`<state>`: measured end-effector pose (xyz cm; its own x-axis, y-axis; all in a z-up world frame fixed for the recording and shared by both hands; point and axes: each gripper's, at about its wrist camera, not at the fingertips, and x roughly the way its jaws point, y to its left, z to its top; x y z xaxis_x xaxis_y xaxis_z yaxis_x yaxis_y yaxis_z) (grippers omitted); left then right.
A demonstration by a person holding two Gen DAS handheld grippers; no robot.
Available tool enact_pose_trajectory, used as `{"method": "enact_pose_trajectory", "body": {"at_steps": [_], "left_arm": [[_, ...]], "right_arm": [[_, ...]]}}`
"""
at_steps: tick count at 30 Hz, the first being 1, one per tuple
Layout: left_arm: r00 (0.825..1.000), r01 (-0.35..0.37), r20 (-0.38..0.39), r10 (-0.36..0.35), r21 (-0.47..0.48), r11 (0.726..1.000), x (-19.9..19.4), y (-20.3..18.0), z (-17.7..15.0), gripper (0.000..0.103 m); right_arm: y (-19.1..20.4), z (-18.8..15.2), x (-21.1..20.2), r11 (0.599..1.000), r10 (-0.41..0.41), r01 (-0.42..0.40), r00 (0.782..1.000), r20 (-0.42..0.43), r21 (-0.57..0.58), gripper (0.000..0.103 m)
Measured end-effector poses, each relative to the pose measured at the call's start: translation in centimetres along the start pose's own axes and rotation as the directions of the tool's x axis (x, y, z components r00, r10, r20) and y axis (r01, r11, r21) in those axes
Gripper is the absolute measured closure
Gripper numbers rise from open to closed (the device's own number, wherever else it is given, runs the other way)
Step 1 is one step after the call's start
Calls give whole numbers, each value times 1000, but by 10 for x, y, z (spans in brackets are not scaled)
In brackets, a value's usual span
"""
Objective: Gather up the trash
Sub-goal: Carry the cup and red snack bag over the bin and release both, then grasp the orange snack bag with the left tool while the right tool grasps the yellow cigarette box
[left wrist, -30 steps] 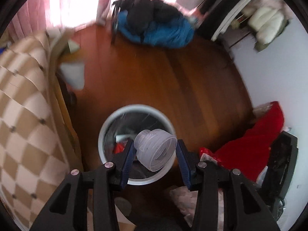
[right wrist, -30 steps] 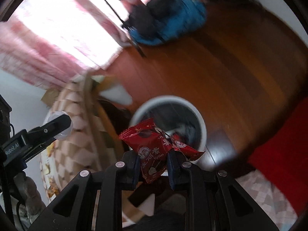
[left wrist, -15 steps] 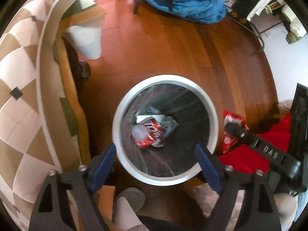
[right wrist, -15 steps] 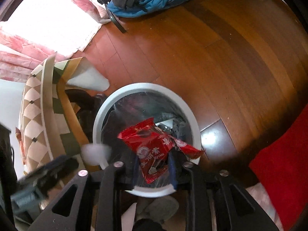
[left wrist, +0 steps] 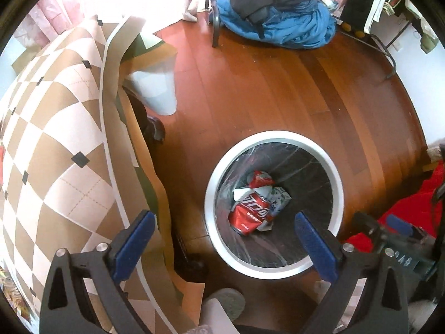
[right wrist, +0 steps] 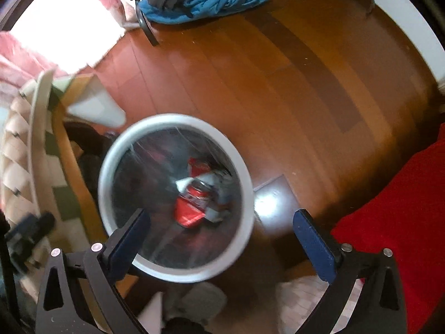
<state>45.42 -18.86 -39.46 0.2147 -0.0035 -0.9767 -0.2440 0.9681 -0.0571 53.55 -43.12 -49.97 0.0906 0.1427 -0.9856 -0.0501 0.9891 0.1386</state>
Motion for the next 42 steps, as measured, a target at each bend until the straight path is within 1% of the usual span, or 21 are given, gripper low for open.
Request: {"method": "enact_pose_trajectory", "body": {"at_steps": [5, 12, 16, 20, 24, 27, 29, 30, 33, 36, 37, 38, 39, 40, 41, 42], "left_arm": [[1000, -6, 22, 5, 16, 1000, -11, -5, 1, 0], [999, -9, 52, 7, 30, 1000, -32, -9, -1, 0], [997, -6, 75, 3, 37, 999, -51, -10, -5, 0], [992, 8, 122, -13, 41, 999, -81, -9, -9, 0], [981, 15, 193, -24, 44, 999, -124, -9, -16, 0], [973, 3, 232, -8, 22, 1000, -155, -2, -20, 0], [965, -19, 262, 19, -1, 1000, -177, 7, -21, 0], [959, -22, 281, 26, -16, 1000, -189, 13, -22, 0], [939, 11, 344, 13, -68, 998, -228, 42, -23, 0], [916, 23, 399, 34, -138, 990, -261, 82, -27, 0], [909, 15, 413, 54, -162, 987, -270, 97, -29, 0], [903, -4, 420, 89, -198, 980, -279, 118, -33, 0], [900, -15, 422, 109, -220, 975, -282, 131, -38, 0], [896, -34, 421, 143, -256, 966, -285, 153, -45, 0], [897, -54, 408, 171, -282, 958, -284, 168, -51, 0], [901, -79, 384, 201, -311, 947, -280, 187, -60, 0]], "right_arm": [[5, -10, -9, 999, -37, 37, 999, 10, -10, 0], [3, -18, -27, 999, -45, 45, 999, 22, 1, 0], [3, -23, -48, 999, -33, 33, 998, 48, 7, 0], [7, -31, -83, 1000, -17, 17, 995, 98, 8, 0], [12, -41, -126, 1000, 6, -8, 986, 169, 10, 0], [18, -48, -162, 999, 32, -36, 974, 224, 12, 0], [24, -53, -189, 998, 53, -58, 963, 264, 12, 0], [27, -54, -200, 998, 64, -69, 958, 279, 10, 0], [47, -59, -238, 993, 115, -117, 939, 325, -15, 0], [84, -64, -276, 983, 183, -167, 917, 355, -76, 0], [96, -66, -284, 979, 200, -177, 913, 354, -97, 0], [115, -69, -292, 973, 226, -191, 910, 347, -131, 0], [132, -72, -297, 966, 248, -203, 908, 339, -163, 0], [147, -76, -300, 960, 262, -208, 907, 331, -188, 0], [166, -80, -300, 953, 275, -212, 907, 318, -218, 0], [184, -85, -297, 946, 284, -215, 909, 304, -241, 0]]}}
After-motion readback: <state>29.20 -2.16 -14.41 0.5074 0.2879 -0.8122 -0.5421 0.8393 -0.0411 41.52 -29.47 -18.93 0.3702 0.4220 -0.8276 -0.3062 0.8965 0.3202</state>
